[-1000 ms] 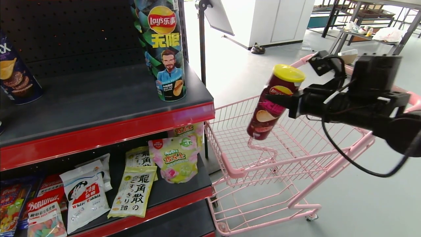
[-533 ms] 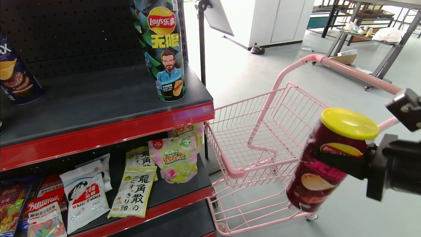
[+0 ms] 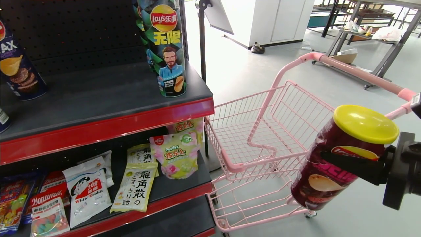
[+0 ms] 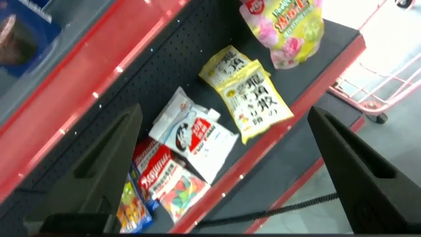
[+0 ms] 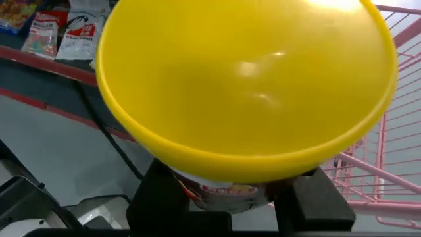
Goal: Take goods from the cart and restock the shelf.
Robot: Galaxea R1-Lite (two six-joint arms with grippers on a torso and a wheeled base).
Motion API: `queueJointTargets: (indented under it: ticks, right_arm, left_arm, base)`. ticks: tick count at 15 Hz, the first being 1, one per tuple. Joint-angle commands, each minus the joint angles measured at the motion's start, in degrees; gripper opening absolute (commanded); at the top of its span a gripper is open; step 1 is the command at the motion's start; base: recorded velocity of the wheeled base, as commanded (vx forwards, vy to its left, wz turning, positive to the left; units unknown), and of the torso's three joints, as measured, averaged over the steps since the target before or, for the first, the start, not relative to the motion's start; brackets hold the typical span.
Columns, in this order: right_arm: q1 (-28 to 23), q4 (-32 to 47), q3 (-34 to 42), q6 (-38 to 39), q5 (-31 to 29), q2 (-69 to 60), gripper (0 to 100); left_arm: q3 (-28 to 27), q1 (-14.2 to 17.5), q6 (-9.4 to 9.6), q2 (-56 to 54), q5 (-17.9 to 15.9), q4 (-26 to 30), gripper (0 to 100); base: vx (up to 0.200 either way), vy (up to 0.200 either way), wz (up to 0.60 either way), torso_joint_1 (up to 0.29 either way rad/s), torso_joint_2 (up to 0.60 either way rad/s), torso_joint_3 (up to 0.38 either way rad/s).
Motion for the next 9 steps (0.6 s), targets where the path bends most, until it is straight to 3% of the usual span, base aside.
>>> queueJointTargets:
  ticks: [1, 4, 7, 9]
  right_arm:
    - [-0.1, -0.1, -0.3, 0.0, 0.1, 0.4, 0]
    - [-0.2, -0.1, -0.3, -0.3, 0.1, 0.4, 0]
    - [-0.3, -0.1, -0.1, -1.4, 0.1, 0.4, 0]
    - [-0.8, -0.1, -0.4, -1.6, 0.1, 0.7, 0]
  left_arm:
    - [0.1, 0.0, -0.01, 0.1, -0.1, 0.0, 100]
    - [0.2, 0.0, -0.01, 0.0, -0.2, 0.1, 100]
    - [0.6, 0.0, -0.01, 0.0, -0.4, -0.1, 100]
    - [0.6, 0.0, 0.25, -0.1, -0.4, -0.2, 100]
  base:
    - [-0.2, 0.0, 0.0, -0.007, 0.0, 0.002]
    - [-0.2, 0.0, 0.0, -0.007, 0.0, 0.005]
    - [0.0, 0.0, 0.0, 0.0, 0.0, 0.0]
    - [0.0, 0.0, 0.0, 0.085, -0.29, -0.215]
